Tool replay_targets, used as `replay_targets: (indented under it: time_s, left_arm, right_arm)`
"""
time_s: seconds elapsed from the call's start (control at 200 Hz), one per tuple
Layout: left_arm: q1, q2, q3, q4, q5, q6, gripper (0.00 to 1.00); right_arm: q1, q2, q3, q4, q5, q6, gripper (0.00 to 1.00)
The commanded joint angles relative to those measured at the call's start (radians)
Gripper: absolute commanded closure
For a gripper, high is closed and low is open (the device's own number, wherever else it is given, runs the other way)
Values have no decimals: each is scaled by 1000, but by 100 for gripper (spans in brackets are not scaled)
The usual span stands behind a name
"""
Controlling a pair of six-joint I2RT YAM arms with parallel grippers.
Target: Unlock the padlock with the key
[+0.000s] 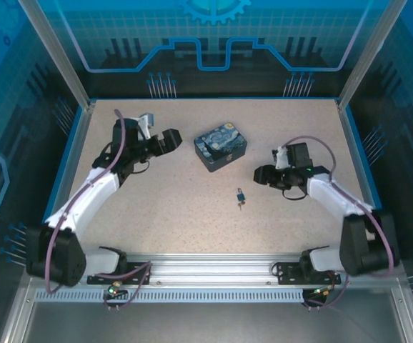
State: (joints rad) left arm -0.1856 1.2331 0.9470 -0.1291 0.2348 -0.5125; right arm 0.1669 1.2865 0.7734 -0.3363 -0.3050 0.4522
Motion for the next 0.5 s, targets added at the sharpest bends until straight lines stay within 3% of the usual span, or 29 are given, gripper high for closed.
replay_targets:
  time_s: [0.0, 0.12, 0.19, 0.305, 0.4, 0.495]
  left_arm:
    - [14, -132, -82, 8, -209, 57, 1]
    - [20, -249, -169, 17, -362, 107, 1]
    - [21, -321, -251, 89, -404, 175, 1]
    - [21, -419, -447, 313, -505, 250, 1]
    - [21, -458, -597, 469, -559, 310, 1]
    - [22, -444, -649, 488, -592, 346, 1]
  right_arm:
    - [-17, -132, -10, -37, 216, -69, 36]
    - [-41, -254, -49, 40, 380, -111, 19]
    - [-59, -316, -90, 104, 477, -123, 1]
    - [-113, -377, -192, 258, 554, -161, 0]
    - [-152, -370, -286, 411, 525, -220, 0]
    - [-169, -318, -347, 514, 521, -247, 0]
